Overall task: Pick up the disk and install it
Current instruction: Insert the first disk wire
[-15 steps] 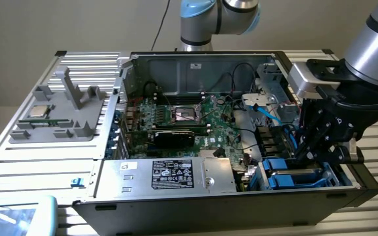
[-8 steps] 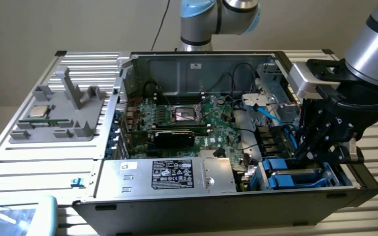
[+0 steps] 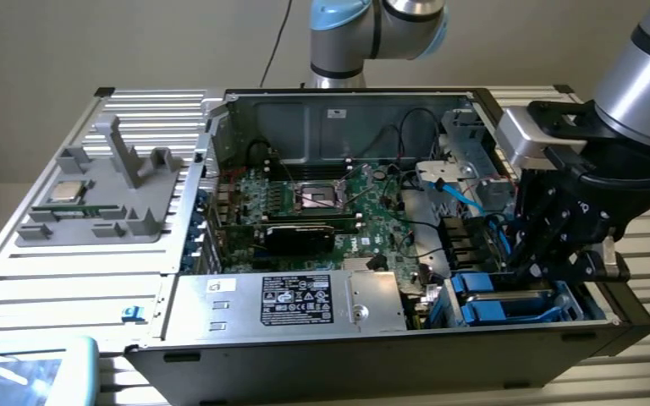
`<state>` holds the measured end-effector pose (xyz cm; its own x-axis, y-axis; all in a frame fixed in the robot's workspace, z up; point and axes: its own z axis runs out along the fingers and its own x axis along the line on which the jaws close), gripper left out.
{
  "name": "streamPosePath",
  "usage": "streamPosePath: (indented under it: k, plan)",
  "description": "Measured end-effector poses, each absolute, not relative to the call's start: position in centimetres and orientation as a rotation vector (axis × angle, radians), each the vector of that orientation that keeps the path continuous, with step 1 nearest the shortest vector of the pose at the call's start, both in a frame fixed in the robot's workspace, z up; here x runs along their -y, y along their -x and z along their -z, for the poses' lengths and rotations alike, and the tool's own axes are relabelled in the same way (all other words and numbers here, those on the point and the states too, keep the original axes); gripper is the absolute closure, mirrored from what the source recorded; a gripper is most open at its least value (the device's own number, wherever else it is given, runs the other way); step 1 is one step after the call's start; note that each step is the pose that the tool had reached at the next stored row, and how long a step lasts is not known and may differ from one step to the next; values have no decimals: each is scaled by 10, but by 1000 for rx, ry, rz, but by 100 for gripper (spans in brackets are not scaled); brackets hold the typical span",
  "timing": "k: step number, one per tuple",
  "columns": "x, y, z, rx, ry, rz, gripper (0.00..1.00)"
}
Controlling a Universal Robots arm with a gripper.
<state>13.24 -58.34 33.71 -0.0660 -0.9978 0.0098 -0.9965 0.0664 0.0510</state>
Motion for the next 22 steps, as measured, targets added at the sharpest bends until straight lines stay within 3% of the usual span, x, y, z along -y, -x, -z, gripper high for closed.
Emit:
streamPosePath:
  k: [14,22]
  plan:
    - [583,-132,-383,2264,-2118,30,75]
    - [575,-131,-402,2258,-2111,-9,75]
